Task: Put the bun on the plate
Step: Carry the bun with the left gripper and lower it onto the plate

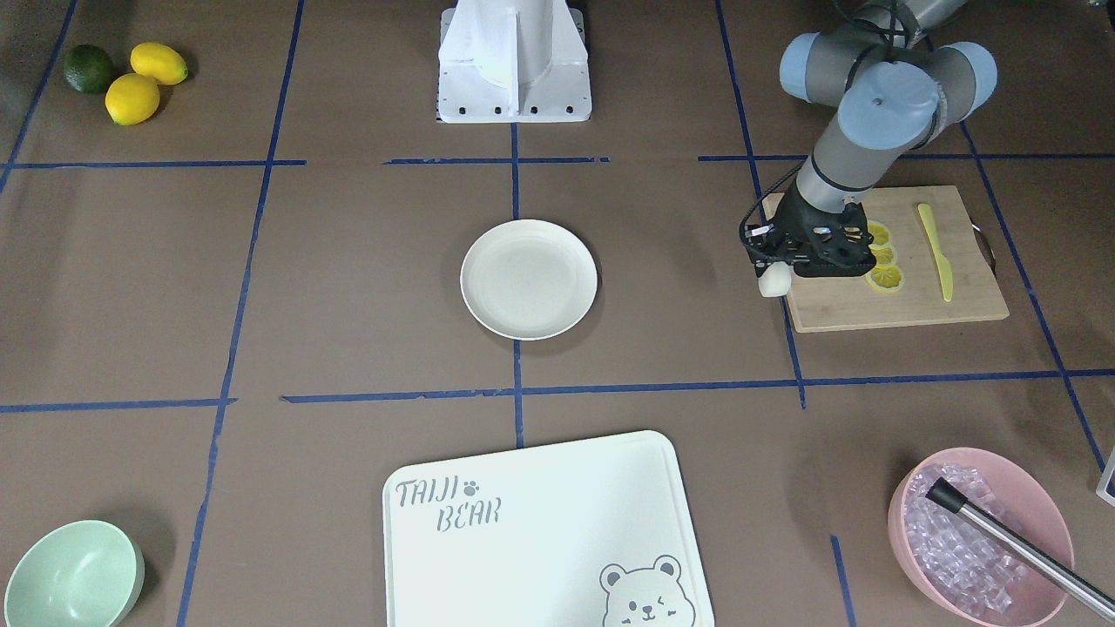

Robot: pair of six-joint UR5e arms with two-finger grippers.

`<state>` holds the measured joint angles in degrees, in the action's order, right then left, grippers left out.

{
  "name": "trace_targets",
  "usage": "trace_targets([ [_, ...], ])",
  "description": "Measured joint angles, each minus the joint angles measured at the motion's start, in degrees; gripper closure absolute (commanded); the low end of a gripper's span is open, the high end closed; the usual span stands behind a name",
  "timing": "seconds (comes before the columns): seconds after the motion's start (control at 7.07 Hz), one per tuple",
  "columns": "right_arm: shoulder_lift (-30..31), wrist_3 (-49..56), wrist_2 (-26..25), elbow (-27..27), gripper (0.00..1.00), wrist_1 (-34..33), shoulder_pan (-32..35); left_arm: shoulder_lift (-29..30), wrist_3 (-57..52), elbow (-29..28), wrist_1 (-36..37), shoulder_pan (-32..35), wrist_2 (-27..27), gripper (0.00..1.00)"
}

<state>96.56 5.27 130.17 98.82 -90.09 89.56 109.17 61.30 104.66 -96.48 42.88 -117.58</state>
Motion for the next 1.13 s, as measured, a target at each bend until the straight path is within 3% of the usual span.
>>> trace_targets([
  [0.28,0.0,0.0,0.0,-0.1,0.0,0.0,0.0,12.3,10.8,-1.6,7.4,-6.0,3.0,0.69],
  [0.57,0.0,-0.1,0.1,-0.1,0.0,0.0,0.0,24.6,20.1,-12.5,7.3,-13.5,11.1,0.65],
  [0.71,-0.1,-0.2,0.1,-0.1,0.0,0.0,0.0,28.0,21.7,-17.1,5.9,-15.5,13.2,0.61],
  [0.99,-0.3,-0.2,0.1,-0.2,0.0,0.0,0.0,29.7,22.5,-21.1,3.8,-17.2,14.3,0.26],
  [1.13,-0.3,-0.2,0.1,-0.2,0.0,0.0,0.0,29.8,22.5,-22.0,3.5,-17.5,14.5,0.04],
])
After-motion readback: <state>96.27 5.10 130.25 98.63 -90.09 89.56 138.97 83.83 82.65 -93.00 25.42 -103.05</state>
